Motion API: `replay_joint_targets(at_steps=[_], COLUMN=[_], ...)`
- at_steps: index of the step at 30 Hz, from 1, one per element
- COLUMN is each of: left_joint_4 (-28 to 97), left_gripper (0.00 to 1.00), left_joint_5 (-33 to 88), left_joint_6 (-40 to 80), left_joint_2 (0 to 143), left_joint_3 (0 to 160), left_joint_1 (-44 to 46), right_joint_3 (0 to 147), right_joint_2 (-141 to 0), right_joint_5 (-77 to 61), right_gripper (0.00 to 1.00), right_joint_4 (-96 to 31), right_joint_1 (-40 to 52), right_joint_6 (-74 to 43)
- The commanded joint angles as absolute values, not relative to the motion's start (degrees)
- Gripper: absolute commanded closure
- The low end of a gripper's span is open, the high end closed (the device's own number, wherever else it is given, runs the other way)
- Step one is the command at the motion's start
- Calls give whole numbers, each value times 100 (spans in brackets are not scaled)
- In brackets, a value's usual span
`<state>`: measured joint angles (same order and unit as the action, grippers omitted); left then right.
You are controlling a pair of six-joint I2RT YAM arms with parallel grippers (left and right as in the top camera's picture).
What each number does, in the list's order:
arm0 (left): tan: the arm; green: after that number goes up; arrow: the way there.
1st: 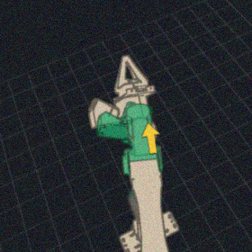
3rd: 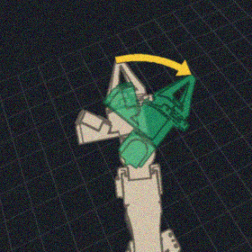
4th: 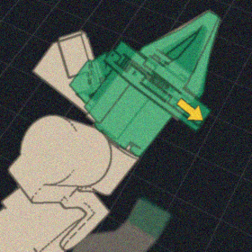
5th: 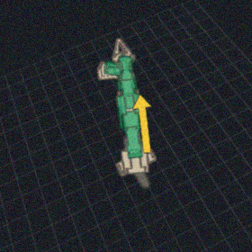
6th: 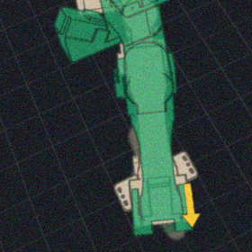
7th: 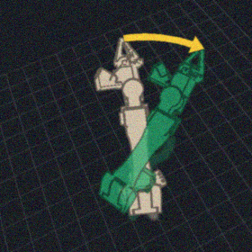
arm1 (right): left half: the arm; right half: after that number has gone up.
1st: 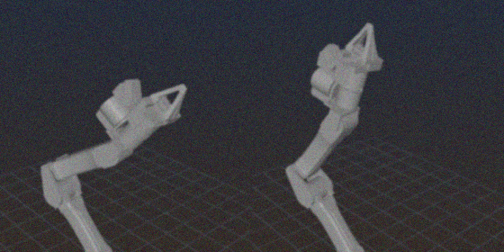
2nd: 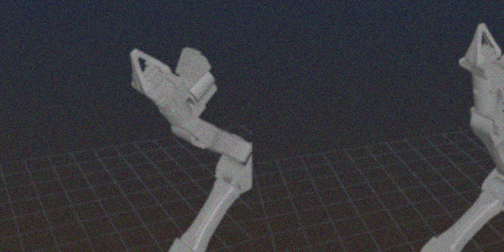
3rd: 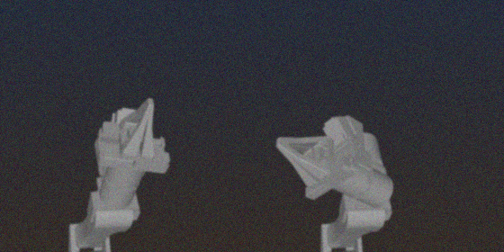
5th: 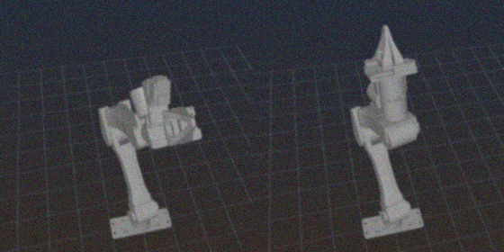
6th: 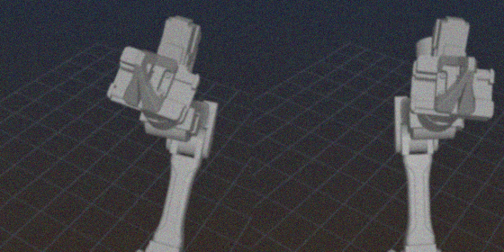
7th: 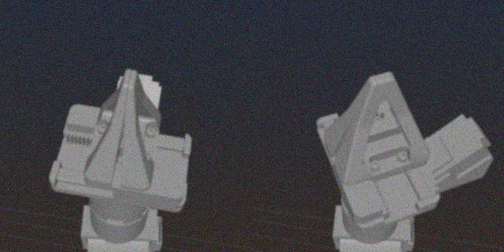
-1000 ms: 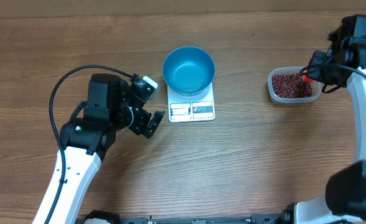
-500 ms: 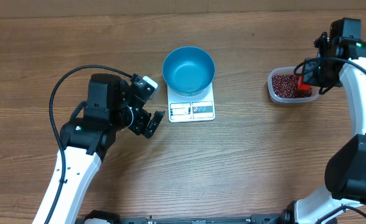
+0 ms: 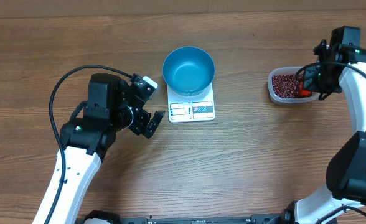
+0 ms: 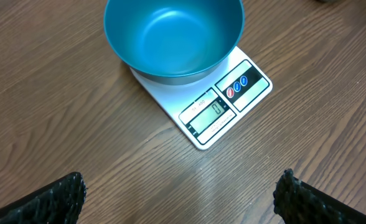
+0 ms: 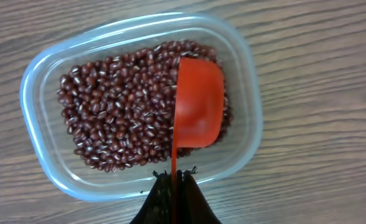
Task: Scoop item into bowl and weigh 150g on scale
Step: 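Lower the red scoop with right gripper into the bean tub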
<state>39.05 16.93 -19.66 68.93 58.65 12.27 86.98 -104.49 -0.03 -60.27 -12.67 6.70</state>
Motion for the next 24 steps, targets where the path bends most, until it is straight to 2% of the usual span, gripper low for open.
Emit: replay_joint_targets(at_steps=[1, 12, 24], left_joint_4=[3898, 3898, 3898], left_gripper=[1, 0, 1], left_joint_5=[1649, 1649, 1649], left_joint_6=[-1909, -1909, -1909], left_joint_2=[6932, 6932, 6932], left_joint_3=[5953, 5953, 5953], left_joint_1=[1203, 1203, 1203], right_joint_3=[8497, 8482, 8471], right_joint_2=[-10506, -10514, -10803], right_joint_5=[-460, -1470, -2147], right_gripper=[96, 96, 96], right_joint_4=[-6012, -6099, -6060], right_joint_1=[-1273, -1273, -1531], right_joint_6=[784, 794, 272])
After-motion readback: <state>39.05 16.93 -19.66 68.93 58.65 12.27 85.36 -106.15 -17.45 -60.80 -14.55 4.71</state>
